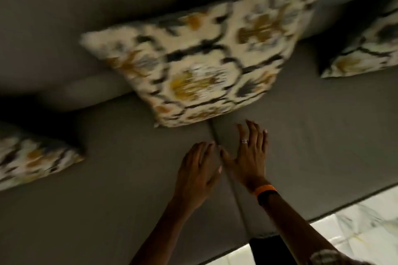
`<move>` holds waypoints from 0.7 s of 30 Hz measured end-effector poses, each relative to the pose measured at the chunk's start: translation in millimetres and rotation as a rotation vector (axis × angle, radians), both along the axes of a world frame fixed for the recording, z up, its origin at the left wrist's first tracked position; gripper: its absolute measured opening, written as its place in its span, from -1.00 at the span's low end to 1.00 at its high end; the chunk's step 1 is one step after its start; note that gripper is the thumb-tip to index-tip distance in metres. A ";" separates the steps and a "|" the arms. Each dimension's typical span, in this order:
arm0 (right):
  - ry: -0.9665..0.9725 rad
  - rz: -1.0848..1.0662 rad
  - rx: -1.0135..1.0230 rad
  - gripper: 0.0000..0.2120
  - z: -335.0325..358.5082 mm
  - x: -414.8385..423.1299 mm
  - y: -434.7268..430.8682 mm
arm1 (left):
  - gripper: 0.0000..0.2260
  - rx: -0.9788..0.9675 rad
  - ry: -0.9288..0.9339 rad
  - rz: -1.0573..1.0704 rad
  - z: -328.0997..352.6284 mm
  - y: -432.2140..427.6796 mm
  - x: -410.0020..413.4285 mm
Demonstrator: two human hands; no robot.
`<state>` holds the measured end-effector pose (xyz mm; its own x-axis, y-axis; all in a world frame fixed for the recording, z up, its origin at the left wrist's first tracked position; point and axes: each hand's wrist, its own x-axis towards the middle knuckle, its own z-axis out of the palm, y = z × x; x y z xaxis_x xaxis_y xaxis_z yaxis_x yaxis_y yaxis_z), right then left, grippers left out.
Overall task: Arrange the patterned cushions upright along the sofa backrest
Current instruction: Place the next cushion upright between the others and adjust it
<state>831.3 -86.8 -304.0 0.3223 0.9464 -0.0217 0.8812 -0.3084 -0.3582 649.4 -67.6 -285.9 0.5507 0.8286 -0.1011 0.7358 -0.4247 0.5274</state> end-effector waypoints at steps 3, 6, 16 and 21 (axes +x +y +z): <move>0.004 -0.080 0.017 -0.22 7.0 123.7 9.1 | -0.45 0.003 -0.095 -0.048 1.6 10.4 120.2; 0.046 -0.190 0.018 -0.17 19.2 239.9 18.4 | -0.43 -0.030 -0.189 -0.055 9.7 32.1 230.4; 0.773 -0.646 0.530 0.05 62.8 498.8 76.0 | 0.14 -0.399 -0.532 0.192 46.8 156.9 451.1; 0.993 -0.724 0.485 -0.38 83.9 539.9 110.8 | 0.15 -0.581 -0.574 0.121 55.6 177.1 516.7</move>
<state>1371.1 24.0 -220.1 0.7991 0.5463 -0.2510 -0.1275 -0.2540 -0.9588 1166.1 109.5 -230.3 0.5573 0.7877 -0.2624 0.3083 0.0971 0.9463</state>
